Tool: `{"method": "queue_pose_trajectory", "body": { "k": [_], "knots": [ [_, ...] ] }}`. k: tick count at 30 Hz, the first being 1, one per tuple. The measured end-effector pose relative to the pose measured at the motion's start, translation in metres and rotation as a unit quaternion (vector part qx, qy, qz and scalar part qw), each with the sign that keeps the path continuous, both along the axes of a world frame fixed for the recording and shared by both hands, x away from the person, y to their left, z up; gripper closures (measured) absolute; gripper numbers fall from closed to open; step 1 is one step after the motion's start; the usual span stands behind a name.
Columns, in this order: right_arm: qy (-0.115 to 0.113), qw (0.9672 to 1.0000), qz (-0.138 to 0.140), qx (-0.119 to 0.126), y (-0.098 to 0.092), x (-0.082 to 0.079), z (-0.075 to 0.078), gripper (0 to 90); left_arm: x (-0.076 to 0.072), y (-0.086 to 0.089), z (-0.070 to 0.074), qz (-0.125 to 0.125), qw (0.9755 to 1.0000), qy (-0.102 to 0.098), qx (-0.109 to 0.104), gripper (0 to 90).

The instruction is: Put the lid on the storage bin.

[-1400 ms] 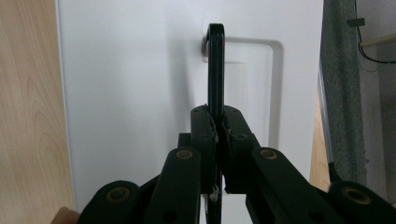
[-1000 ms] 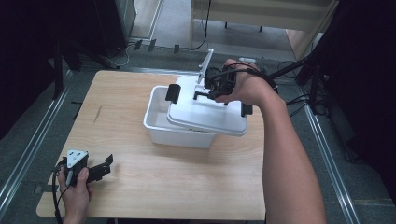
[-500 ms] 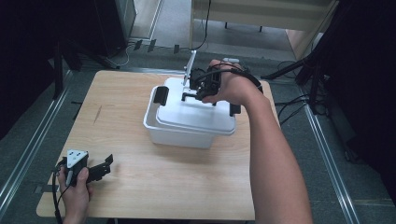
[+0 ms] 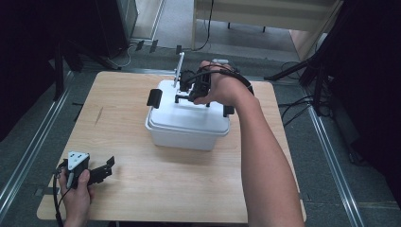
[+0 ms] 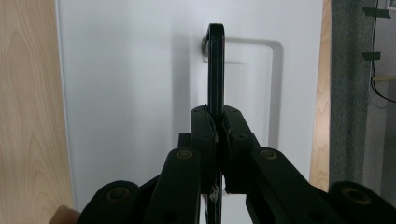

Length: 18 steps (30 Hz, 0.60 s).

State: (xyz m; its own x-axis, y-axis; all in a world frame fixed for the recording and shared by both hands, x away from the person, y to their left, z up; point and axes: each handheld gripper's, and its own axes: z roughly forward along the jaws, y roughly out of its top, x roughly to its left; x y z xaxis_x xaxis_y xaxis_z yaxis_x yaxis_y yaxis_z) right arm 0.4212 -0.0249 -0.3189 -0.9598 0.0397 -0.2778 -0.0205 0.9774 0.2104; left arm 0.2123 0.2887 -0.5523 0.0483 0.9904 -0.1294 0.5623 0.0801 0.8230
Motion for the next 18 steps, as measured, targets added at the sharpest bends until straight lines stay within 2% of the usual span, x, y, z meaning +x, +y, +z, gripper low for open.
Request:
{"method": "queue_pose_trajectory", "body": {
  "k": [1, 4, 10, 14, 15, 18],
  "knots": [
    [0.003, 1.0000, -0.008, -0.004, 0.001, -0.001, 0.000, 85.7, 0.000, 0.000, 0.000, 0.000, 1.0000, 0.000, 0.000, 8.7],
    [0.001, 1.0000, 0.004, 0.000, 0.006, 0.000, -0.002, 85.7, 0.000, 0.000, 0.000, 0.000, 1.0000, 0.001, 0.001, 8.6],
    [0.003, 0.9999, -0.001, -0.013, 0.011, 0.001, -0.006, 85.7, 0.000, 0.000, 0.000, -0.001, 1.0000, 0.001, 0.001, 8.7],
    [0.006, 0.9998, -0.002, -0.017, 0.012, 0.002, -0.009, 85.7, 0.000, 0.001, 0.000, -0.001, 1.0000, 0.001, 0.001, 8.7],
    [0.004, 0.9998, 0.006, -0.017, 0.013, 0.004, -0.011, 85.7, 0.000, 0.001, 0.000, -0.001, 1.0000, 0.001, 0.001, 8.7],
    [0.007, 0.9998, 0.000, -0.017, 0.014, 0.003, -0.011, 85.7, 0.000, 0.001, 0.000, -0.001, 1.0000, 0.001, 0.001, 8.7]
  ]
}}
